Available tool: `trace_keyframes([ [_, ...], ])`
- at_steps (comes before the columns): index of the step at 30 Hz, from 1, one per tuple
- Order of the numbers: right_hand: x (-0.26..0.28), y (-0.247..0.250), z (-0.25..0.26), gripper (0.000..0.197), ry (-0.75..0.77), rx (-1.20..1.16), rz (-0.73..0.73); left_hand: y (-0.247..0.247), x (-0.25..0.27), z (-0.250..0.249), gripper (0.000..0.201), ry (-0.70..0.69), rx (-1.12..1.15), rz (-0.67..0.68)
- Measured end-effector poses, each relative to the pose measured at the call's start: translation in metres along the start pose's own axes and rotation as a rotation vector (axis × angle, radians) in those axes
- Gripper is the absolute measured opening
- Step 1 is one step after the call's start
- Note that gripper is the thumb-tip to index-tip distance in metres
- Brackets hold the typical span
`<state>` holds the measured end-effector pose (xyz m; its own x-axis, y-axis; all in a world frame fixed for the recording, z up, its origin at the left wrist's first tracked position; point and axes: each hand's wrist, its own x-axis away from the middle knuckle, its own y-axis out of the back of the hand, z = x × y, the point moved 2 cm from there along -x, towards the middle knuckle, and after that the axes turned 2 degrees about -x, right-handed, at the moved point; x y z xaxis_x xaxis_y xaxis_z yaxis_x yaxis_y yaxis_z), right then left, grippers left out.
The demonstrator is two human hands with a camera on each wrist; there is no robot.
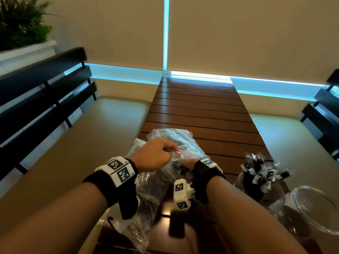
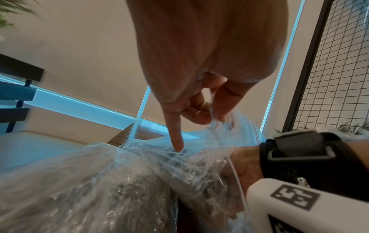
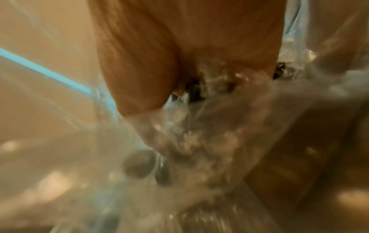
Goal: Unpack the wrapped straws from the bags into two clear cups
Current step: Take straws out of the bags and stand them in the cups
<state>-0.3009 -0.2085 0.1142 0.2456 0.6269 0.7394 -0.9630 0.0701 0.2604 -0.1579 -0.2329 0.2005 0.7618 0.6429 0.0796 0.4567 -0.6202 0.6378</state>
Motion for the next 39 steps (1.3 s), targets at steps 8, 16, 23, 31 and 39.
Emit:
trace_keyframes([
  [8, 0.027, 0.008, -0.001, 0.014, 0.103, 0.030, -0.115, -0.010, -0.006, 0.006, 0.023, 0.008, -0.132, -0.078],
  [16, 0.046, 0.014, -0.001, 0.019, 0.187, 0.141, -0.207, -0.018, -0.009, -0.007, 0.012, 0.024, -0.356, -0.222],
  [23, 0.048, 0.026, -0.005, 0.041, 0.226, 0.198, -0.184, -0.036, -0.009, -0.012, 0.046, -0.044, -0.495, -0.021],
  [31, 0.052, 0.029, -0.016, 0.020, 0.206, 0.018, -0.191, -0.036, -0.021, -0.003, 0.015, -0.025, -0.586, -0.256],
  [39, 0.049, 0.039, -0.022, 0.030, 0.318, 0.108, -0.228, -0.037, -0.022, -0.011, 0.029, -0.002, -0.483, -0.236],
])
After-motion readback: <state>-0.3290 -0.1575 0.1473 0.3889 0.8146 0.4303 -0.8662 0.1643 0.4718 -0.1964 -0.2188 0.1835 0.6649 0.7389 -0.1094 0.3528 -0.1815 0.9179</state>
